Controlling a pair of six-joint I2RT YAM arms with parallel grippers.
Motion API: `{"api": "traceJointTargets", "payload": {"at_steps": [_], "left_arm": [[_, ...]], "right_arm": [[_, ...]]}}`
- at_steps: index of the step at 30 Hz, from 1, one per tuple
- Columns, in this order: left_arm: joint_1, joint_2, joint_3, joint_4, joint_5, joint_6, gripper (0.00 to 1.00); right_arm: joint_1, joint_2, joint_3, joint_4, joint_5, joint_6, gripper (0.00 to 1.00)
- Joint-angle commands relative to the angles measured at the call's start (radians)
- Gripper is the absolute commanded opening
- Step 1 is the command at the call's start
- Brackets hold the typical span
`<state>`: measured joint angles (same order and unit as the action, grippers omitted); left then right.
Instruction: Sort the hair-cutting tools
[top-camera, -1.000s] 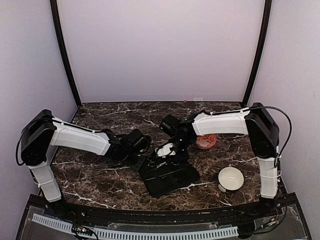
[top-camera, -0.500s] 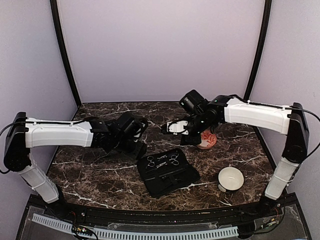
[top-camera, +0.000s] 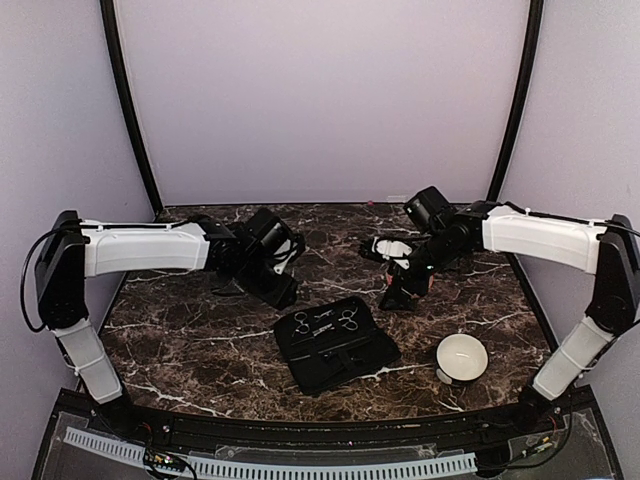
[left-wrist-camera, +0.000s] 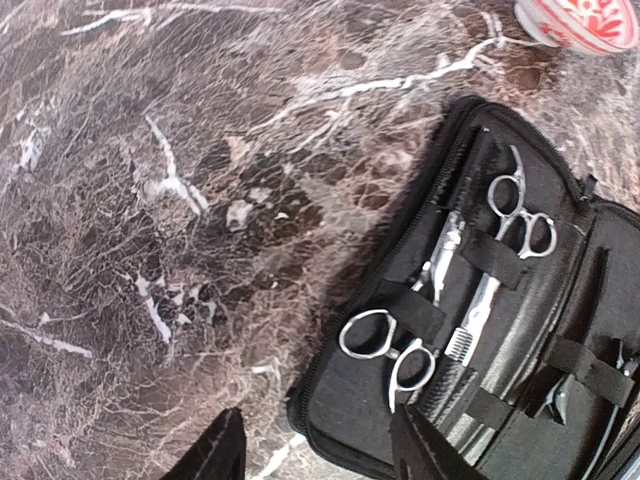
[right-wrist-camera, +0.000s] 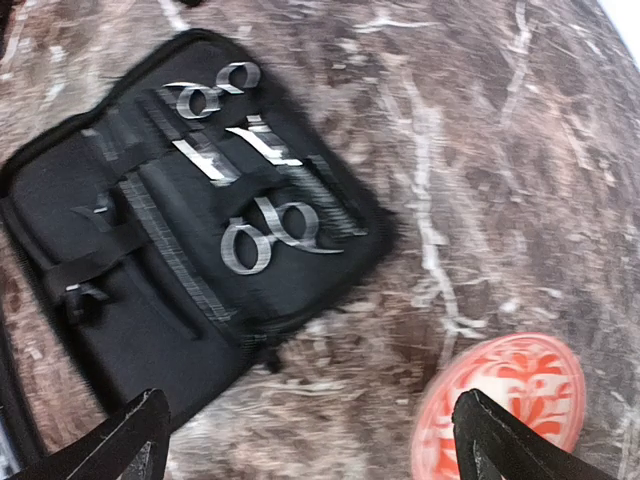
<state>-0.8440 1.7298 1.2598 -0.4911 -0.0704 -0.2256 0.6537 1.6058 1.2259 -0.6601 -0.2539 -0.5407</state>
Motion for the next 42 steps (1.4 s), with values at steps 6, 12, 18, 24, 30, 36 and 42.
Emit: {"api": "traceJointTargets", "payload": {"at_steps": [6,12,18,24,30,36,42], "left_arm": [[0.038,0.102,0.093,-0.166,0.110,0.133,0.48],[0.044,0.160,0.124,-0.204,0.103,0.171,0.40],[0.045,0.220,0.152,-0.189,0.063,0.188,0.40],[0.046,0.248,0.154,-0.188,0.064,0.208,0.22],[0.046,0.251,0.150,-0.179,0.072,0.226,0.13],[0.046,0.237,0.152,-0.144,0.044,0.230,0.00],[0.046,0.159,0.148,-0.109,-0.009,0.236,0.00]], "right_arm": [[0.018,-0.302,-0.118,0.078,-0.054,0.031,0.99],[0.006,-0.346,-0.108,0.102,-0.050,0.121,0.99],[0.003,-0.253,-0.151,0.076,-0.180,0.099,0.99],[0.004,-0.256,-0.185,0.093,-0.273,0.079,0.99],[0.009,-0.219,-0.213,0.094,-0.296,0.054,0.95],[0.011,-0.192,-0.204,0.100,-0.301,0.060,0.93],[0.010,-0.165,-0.198,0.118,-0.241,0.065,0.89]]}}
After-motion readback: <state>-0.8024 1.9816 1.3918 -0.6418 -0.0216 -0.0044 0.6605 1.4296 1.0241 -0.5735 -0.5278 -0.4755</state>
